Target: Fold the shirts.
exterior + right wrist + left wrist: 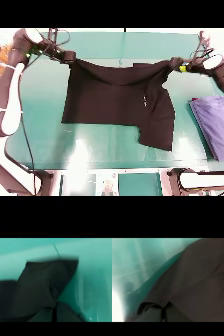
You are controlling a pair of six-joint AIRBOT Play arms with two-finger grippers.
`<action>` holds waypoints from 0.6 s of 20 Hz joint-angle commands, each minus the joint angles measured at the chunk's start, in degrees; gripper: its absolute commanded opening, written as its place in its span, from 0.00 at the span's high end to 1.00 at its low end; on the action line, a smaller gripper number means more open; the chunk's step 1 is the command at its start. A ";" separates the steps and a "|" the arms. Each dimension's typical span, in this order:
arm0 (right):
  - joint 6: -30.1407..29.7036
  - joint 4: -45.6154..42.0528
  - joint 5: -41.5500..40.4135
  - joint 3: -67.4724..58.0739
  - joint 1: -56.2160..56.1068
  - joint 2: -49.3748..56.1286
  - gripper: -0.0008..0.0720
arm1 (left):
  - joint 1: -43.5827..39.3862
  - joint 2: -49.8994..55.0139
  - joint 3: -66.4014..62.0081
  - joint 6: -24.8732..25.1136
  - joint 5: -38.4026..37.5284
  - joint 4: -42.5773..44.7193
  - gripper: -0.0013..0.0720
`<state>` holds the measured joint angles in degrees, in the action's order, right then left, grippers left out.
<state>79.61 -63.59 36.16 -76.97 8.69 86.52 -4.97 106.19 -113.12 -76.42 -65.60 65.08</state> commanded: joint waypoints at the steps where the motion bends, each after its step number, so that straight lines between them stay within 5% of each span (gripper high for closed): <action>1: 0.07 0.07 -0.26 -0.66 0.46 3.78 0.40 | 0.09 4.55 -0.59 -2.93 2.82 -4.39 0.29; 2: 0.09 -0.04 3.50 -2.36 1.57 2.97 0.38 | 0.39 4.35 -1.73 -4.33 0.63 -4.02 0.21; 4: 0.07 -0.04 14.16 -5.92 5.51 0.17 0.38 | 1.57 3.34 -4.24 -4.15 -5.70 -4.04 0.23; 7: 0.07 -0.07 26.21 -4.04 13.49 -6.08 0.51 | 4.17 0.22 -4.66 -2.12 -11.80 -4.00 0.95; 12: 0.02 0.37 29.94 18.34 25.70 -13.90 0.51 | 8.22 -6.56 -0.94 -1.14 -21.38 -5.66 0.95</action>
<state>79.66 -63.70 61.52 -68.99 28.21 76.03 0.99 103.22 -116.49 -78.13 -81.12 60.82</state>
